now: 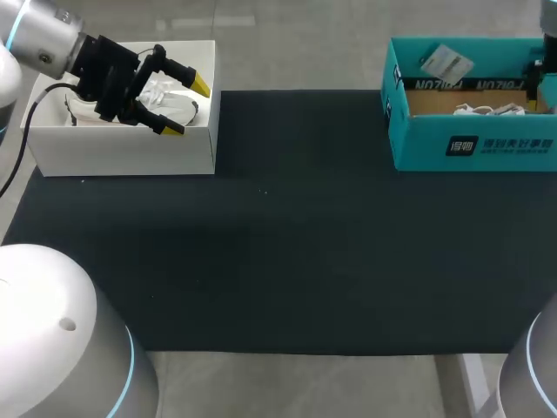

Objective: Take the shoe out of the shoebox, open the shoe tongue, remove and reinsert the insole, then place the shoe into the shoebox

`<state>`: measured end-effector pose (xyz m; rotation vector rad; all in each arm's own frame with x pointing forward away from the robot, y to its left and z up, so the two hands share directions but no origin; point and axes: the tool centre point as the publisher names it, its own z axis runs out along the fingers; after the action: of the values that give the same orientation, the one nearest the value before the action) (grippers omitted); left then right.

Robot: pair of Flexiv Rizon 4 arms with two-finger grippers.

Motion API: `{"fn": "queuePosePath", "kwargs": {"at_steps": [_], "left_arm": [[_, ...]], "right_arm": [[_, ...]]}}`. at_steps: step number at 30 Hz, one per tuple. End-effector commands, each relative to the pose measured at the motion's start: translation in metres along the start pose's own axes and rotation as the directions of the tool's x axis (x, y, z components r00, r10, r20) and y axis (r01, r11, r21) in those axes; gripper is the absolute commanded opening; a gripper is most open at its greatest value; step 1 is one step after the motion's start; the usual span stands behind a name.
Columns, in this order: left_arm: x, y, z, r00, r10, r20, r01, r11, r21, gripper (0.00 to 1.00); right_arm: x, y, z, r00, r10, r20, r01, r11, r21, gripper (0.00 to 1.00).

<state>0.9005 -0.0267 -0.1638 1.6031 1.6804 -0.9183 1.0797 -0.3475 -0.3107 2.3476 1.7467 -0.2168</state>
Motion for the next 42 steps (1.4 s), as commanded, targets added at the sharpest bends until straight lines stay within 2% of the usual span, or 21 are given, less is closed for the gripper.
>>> {"fn": "queuePosePath", "kwargs": {"at_steps": [1, 3, 9, 17, 23, 26, 35, 38, 42], "left_arm": [[0.0, 0.0, 0.0, 1.0, 0.001, -0.002, -0.001, 1.0, 0.001, 1.0], [0.0, 0.0, 0.0, 1.0, 0.001, -0.002, -0.001, 1.0, 0.001, 1.0], [0.0, 0.0, 0.0, 1.0, 0.001, -0.002, -0.001, 1.0, 0.001, 1.0], [0.0, 0.0, 0.0, 1.0, 0.001, -0.002, -0.001, 1.0, 0.001, 1.0], [0.0, 0.0, 0.0, 1.0, 0.001, -0.002, -0.001, 1.0, 0.001, 1.0], [0.0, 0.0, 0.0, 1.0, 0.001, -0.002, -0.001, 1.0, 0.001, 1.0], [0.0, 0.0, 0.0, 1.0, 0.001, -0.002, -0.001, 1.0, 0.001, 1.0], [0.002, 0.012, -0.001, 1.0, 0.003, -0.023, -0.004, 1.0, -0.023, 1.0], [0.008, 0.04, -0.02, 0.996, 0.025, -0.084, -0.032, 0.995, -0.089, 1.0]], "right_arm": [[-0.01, -0.019, -0.039, 0.996, -0.017, -0.084, 0.012, 0.998, -0.062, 1.0], [-0.008, -0.023, -0.055, 0.99, -0.03, -0.138, 0.019, 0.997, -0.076, 1.0], [0.0, -0.038, -0.103, 0.971, -0.099, -0.218, 0.068, 0.987, -0.148, 1.0], [0.006, -0.072, -0.139, 0.95, -0.163, -0.267, 0.108, 0.972, -0.207, 1.0], [0.007, -0.096, -0.147, 0.955, -0.188, -0.231, 0.138, 0.967, -0.216, 1.0], [0.007, -0.103, -0.147, 0.95, -0.191, -0.247, 0.147, 0.971, -0.187, 1.0], [0.007, -0.103, -0.147, 0.95, -0.191, -0.247, 0.147, 0.971, -0.187, 1.0], [0.007, -0.103, -0.147, 0.95, -0.191, -0.247, 0.147, 0.971, -0.187, 1.0], [0.007, -0.103, -0.147, 0.95, -0.191, -0.247, 0.147, 0.971, -0.187, 1.0]]}}
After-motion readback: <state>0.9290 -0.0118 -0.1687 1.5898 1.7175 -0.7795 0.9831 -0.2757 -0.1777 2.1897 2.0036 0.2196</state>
